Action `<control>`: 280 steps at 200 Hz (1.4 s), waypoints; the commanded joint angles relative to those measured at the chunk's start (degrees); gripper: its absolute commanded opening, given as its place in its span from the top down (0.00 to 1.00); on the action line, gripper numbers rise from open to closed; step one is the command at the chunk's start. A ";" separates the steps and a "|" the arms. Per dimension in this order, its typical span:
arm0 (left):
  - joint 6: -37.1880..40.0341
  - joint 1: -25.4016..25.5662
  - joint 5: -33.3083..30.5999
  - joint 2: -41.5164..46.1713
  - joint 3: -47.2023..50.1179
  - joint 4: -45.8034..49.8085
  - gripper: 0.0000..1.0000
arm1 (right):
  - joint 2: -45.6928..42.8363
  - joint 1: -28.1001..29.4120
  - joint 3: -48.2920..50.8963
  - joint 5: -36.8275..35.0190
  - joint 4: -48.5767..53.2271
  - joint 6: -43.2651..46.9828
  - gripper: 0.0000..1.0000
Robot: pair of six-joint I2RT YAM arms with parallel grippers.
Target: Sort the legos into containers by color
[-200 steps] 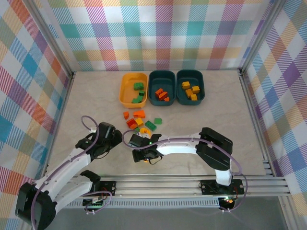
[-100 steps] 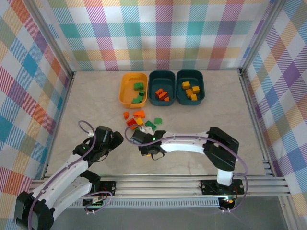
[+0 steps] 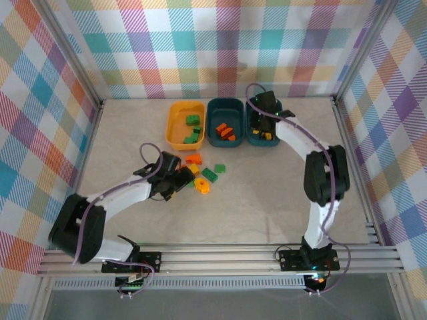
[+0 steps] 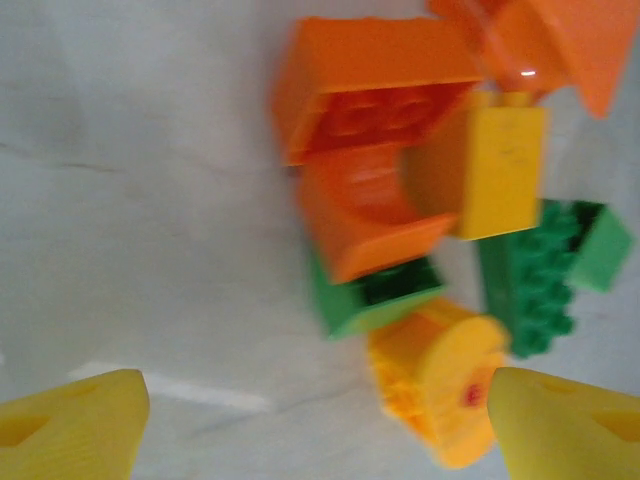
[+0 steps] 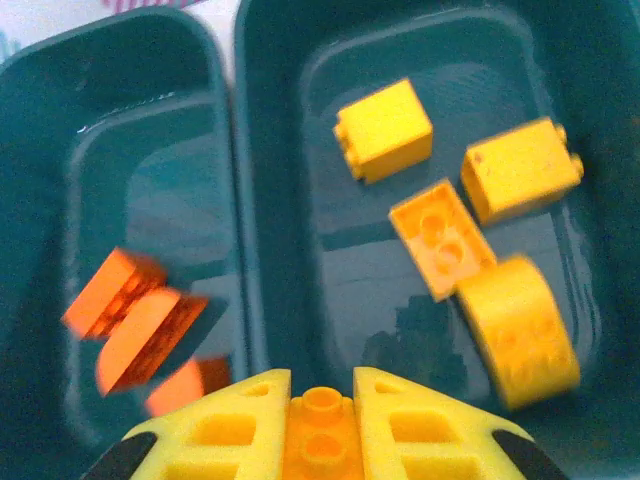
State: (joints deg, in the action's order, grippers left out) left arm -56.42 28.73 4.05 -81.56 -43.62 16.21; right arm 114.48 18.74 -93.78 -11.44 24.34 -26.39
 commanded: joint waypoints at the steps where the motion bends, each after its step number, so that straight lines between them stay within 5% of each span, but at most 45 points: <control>1: -6.95 1.02 3.21 -4.82 -4.59 -3.87 0.12 | 6.21 -1.58 -7.03 5.38 4.02 2.70 0.74; 12: -8.02 1.30 4.17 -7.17 -7.35 -4.22 0.12 | 8.01 -3.21 -9.32 6.18 4.55 2.55 0.55; 50: -9.04 3.68 7.04 -16.74 -16.20 -2.38 0.14 | 4.11 -4.59 -6.71 6.50 2.26 2.46 0.40; 116: -12.14 7.05 -0.46 -16.39 -14.36 -0.85 0.16 | -24.47 -2.29 28.59 8.24 -11.83 -2.61 0.33; 165: -0.45 11.67 -7.97 -17.81 -19.39 8.98 0.23 | -38.21 -0.11 41.23 7.90 -11.92 -3.41 0.33; 218: 16.09 19.26 -23.59 -26.03 -30.53 25.23 0.24 | -47.08 3.32 54.32 4.48 -19.28 -3.78 0.27; 280: 20.48 20.22 -23.76 -28.38 -28.44 23.81 0.28 | -47.05 3.33 58.17 0.83 -23.46 -5.03 0.24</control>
State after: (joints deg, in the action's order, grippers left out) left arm -39.38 48.90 -18.13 -108.64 -72.66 38.41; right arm 67.24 22.06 -36.47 -8.34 5.06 -30.48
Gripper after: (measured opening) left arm 0.738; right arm 0.761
